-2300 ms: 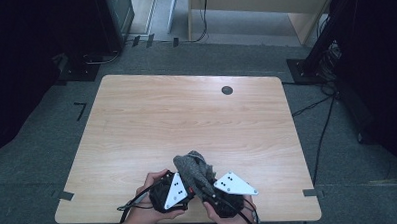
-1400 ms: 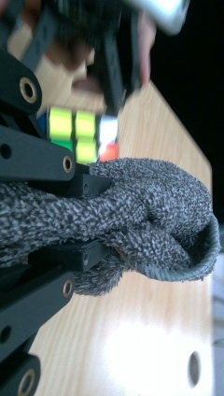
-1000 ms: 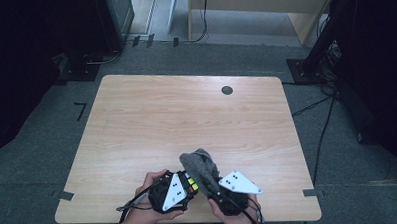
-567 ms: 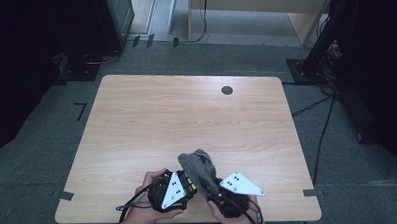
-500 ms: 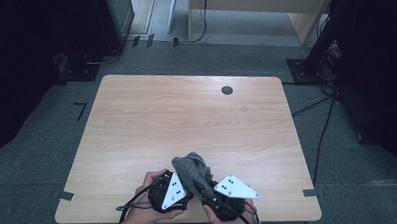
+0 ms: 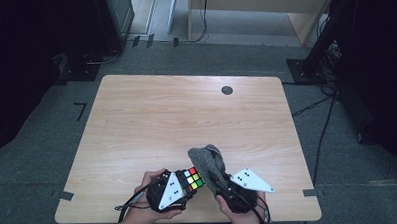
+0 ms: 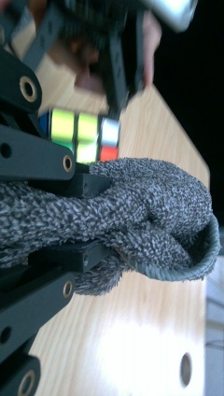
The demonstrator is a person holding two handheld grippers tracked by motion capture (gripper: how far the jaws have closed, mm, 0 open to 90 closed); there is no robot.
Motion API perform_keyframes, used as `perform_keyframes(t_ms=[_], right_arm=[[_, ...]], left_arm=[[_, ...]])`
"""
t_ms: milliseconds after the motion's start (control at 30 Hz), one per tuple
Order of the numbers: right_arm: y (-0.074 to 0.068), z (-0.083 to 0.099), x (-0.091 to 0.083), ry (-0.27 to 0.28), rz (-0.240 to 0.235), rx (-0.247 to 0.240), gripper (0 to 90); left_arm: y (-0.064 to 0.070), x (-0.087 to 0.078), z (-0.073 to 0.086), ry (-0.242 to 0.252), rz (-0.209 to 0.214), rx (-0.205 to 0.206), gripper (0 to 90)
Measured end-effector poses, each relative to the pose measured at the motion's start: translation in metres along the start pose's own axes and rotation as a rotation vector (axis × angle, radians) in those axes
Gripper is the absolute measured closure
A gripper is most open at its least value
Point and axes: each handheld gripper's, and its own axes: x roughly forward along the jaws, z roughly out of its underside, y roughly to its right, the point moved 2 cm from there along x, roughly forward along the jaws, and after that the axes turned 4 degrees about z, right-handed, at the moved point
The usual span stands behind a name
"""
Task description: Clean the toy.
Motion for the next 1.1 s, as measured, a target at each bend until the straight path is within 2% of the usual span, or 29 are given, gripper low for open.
perform_keyframes(t_ms=[133, 200, 233, 300, 333, 467, 533, 600, 700, 867, 967, 1033, 1100], right_arm=[[-0.023, 0.001, 0.001, -0.005, -0.078, -0.057, 73.6], [-0.03, 0.004, 0.005, -0.019, -0.084, -0.092, 73.6], [-0.03, 0.005, 0.006, -0.018, -0.078, -0.097, 73.5], [-0.024, 0.006, 0.007, -0.022, -0.062, -0.082, 73.6], [-0.017, 0.007, 0.008, -0.023, -0.028, -0.083, 73.6], [0.004, 0.008, 0.01, -0.044, 0.037, -0.037, 73.6], [0.013, 0.008, 0.01, -0.048, 0.056, -0.018, 73.6], [0.018, 0.006, 0.007, -0.037, 0.054, 0.006, 73.5], [0.011, 0.003, 0.003, -0.013, 0.018, 0.02, 73.6], [-0.024, 0.0, 0.0, -0.007, -0.095, -0.046, 73.6], [-0.032, 0.004, 0.005, -0.03, -0.08, -0.106, 73.6], [-0.024, 0.007, 0.008, -0.03, -0.074, -0.071, 73.6], [-0.013, 0.008, 0.01, -0.039, -0.026, -0.052, 73.6]], left_arm=[[0.005, 0.0, -0.002, 0.014, 0.009, 0.02, 33.8], [0.007, 0.0, -0.003, 0.012, 0.0, 0.038, 33.8], [0.008, 0.0, -0.002, 0.007, -0.011, 0.049, 33.8], [0.007, -0.001, -0.002, 0.013, -0.009, 0.054, 33.8], [0.007, -0.002, -0.002, 0.016, -0.006, 0.055, 33.8], [0.005, -0.003, -0.002, 0.032, -0.002, 0.043, 33.8], [0.003, -0.004, -0.001, 0.031, 0.0, 0.035, 33.9], [0.002, -0.003, 0.0, 0.019, 0.008, 0.027, 33.8], [0.002, 0.0, 0.001, 0.008, 0.009, 0.027, 33.8], [0.005, 0.001, 0.0, 0.0, 0.013, 0.039, 33.8], [0.007, -0.001, -0.001, 0.012, 0.003, 0.049, 33.8], [0.006, -0.003, -0.001, 0.017, -0.006, 0.057, 33.8], [0.005, -0.004, -0.001, 0.036, -0.005, 0.053, 33.8]])
